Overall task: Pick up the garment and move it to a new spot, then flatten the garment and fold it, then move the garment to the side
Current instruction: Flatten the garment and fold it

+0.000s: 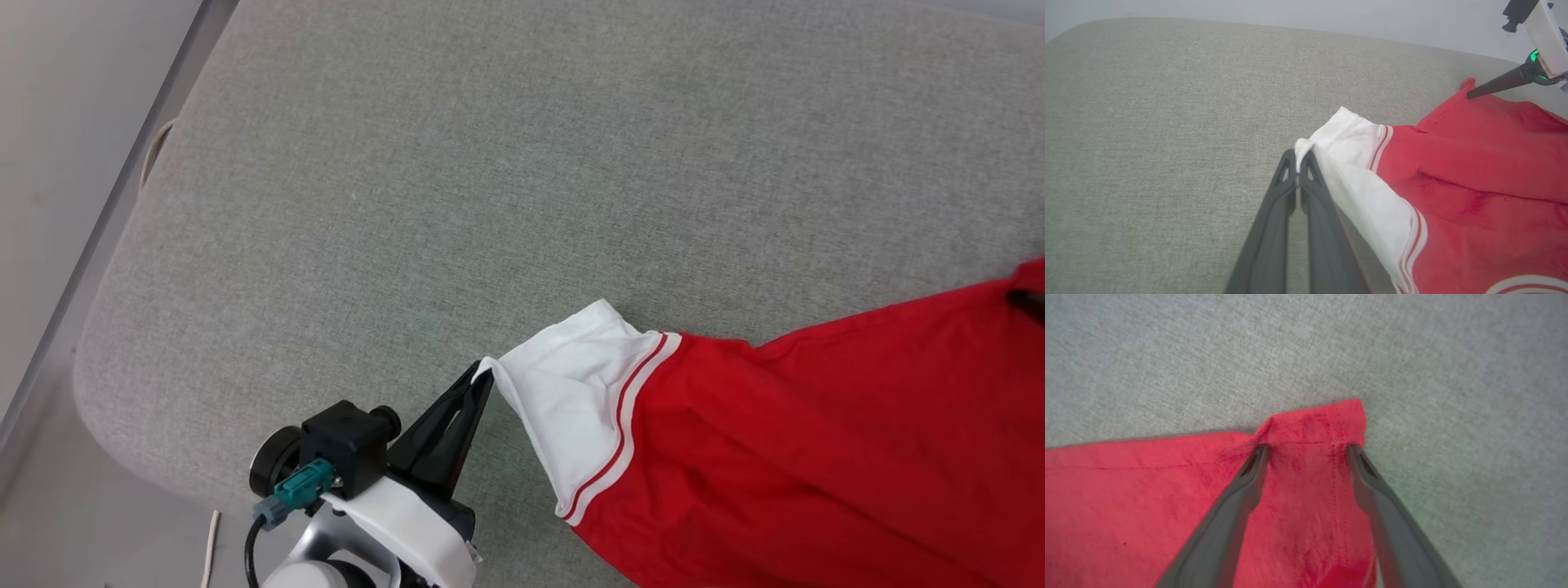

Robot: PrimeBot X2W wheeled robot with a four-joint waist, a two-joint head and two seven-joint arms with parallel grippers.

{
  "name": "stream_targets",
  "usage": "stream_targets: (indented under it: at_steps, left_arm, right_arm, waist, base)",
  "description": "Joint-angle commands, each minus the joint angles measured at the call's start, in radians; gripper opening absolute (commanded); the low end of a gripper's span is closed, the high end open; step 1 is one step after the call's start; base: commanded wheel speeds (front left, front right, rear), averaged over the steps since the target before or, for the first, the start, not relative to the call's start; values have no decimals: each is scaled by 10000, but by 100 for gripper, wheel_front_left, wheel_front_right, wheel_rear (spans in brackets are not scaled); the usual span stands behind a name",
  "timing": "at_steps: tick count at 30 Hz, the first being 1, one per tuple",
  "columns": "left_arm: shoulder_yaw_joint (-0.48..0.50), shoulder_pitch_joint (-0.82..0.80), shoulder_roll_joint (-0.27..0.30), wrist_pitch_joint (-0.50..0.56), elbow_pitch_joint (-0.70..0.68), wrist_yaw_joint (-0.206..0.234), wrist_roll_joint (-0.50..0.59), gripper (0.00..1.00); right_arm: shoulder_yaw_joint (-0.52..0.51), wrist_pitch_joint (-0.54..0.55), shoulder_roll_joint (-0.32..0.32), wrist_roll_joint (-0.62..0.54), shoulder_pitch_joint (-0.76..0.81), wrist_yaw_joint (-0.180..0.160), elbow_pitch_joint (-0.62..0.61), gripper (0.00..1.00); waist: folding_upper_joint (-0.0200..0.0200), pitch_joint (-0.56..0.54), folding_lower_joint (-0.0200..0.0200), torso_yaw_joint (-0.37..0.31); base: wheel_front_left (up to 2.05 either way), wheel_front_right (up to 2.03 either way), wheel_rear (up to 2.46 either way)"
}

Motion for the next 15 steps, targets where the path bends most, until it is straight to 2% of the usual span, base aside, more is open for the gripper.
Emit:
stream_targets:
  at_steps: [1,8,9,10,11,15]
  left_arm:
    - [-10,-126,-79,-59,43,-53,33,0]
    - [-149,-255,-154,-113,222,-120,-1,0]
    - [-146,-247,-147,-124,240,-116,-14,0]
    - [-144,-246,-137,-117,256,-119,-24,0]
    - [-142,-252,-125,-125,269,-119,-28,0]
    - [-119,-317,-103,-134,316,-93,-21,0]
  right_arm:
    - [20,-22,2,-33,-16,-8,293,100]
    - [196,-224,80,62,232,-8,923,100]
    - [295,-193,97,100,291,-8,988,47]
    - [395,-211,110,137,333,-8,1038,7]
    - [460,-259,116,179,343,-8,1095,0]
    - [538,-671,84,204,205,-8,1251,0]
  waist:
    - [0,140,-2,128]
    - [0,222,-2,348]
    - [0,224,-2,366]
    - [0,225,-2,378]
    - [0,226,-2,385]
    - [0,181,-2,389]
  base:
    - [0,0,0]
    - [0,0,0]
    - [0,0,0]
    - [0,0,0]
    - [0,0,0]
    - [0,0,0]
